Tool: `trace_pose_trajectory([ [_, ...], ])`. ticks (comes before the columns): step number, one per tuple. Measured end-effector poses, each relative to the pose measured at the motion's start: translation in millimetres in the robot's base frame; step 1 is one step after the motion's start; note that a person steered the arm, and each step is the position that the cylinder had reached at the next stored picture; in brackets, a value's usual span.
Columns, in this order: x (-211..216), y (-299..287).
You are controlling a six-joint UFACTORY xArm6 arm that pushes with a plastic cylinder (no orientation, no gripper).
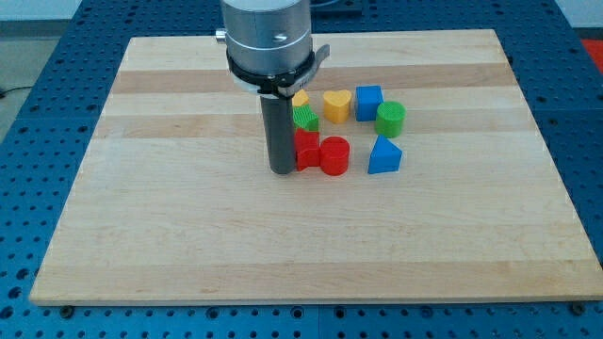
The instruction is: Slightly move the yellow heart to the left
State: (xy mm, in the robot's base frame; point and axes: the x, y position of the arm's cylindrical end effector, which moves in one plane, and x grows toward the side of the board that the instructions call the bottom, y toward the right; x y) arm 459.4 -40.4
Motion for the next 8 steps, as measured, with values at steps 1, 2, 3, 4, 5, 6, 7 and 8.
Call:
trace_pose_trajectory([
  [1, 4, 0],
  [2, 35, -1],
  [3, 73, 8],
  [4, 79, 61],
  [5, 74, 93],
  [6, 58, 123],
  [7, 24, 122],
  [8, 14, 122],
])
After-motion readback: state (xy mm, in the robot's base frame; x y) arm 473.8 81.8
